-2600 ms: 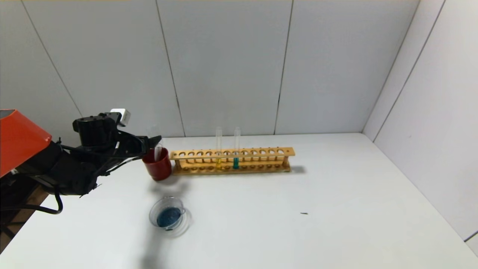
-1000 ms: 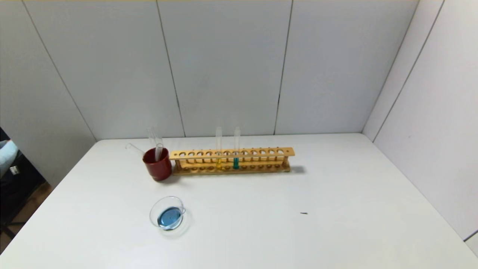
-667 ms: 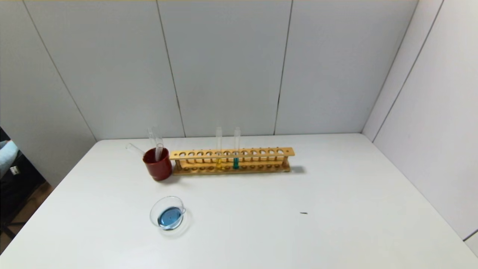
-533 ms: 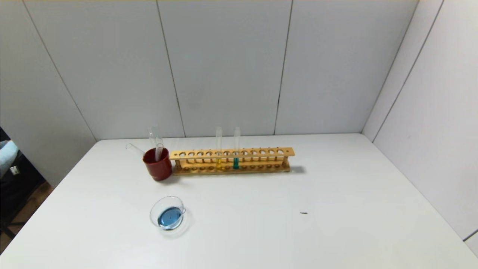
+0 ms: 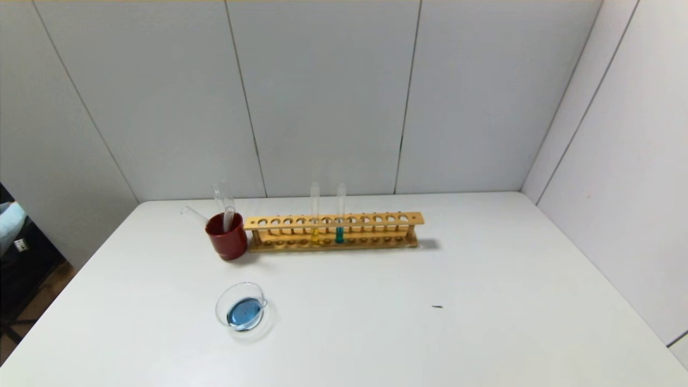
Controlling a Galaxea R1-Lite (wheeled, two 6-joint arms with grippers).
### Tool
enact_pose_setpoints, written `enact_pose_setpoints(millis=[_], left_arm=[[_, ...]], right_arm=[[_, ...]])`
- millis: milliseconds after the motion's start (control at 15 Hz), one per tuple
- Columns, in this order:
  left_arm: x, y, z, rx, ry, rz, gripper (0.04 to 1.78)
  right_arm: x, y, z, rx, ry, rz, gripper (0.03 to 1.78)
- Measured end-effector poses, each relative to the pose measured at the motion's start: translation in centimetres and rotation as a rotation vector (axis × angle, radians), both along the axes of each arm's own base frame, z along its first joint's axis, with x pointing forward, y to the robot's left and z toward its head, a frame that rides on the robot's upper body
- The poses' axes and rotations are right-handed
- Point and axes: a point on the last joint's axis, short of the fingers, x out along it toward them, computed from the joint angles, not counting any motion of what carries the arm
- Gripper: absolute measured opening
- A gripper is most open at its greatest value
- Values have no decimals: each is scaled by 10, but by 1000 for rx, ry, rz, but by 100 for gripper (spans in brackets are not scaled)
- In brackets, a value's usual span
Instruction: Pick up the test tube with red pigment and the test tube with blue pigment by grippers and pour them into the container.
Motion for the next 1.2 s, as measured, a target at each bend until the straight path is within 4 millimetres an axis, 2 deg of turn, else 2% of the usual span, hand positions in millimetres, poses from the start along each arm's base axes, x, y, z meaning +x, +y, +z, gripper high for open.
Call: enact_pose_setpoints(millis=[267,600,1200], left_arm=[[2,1,-5,-77,18,39,175],[1,1,-11,134,85,29,175],[-1,0,-10,124,111,3,175]], right_arm=[[0,0,0,0,0,0,175],[0,0,0,0,0,0,175],[0,0,0,1,0,0,175]])
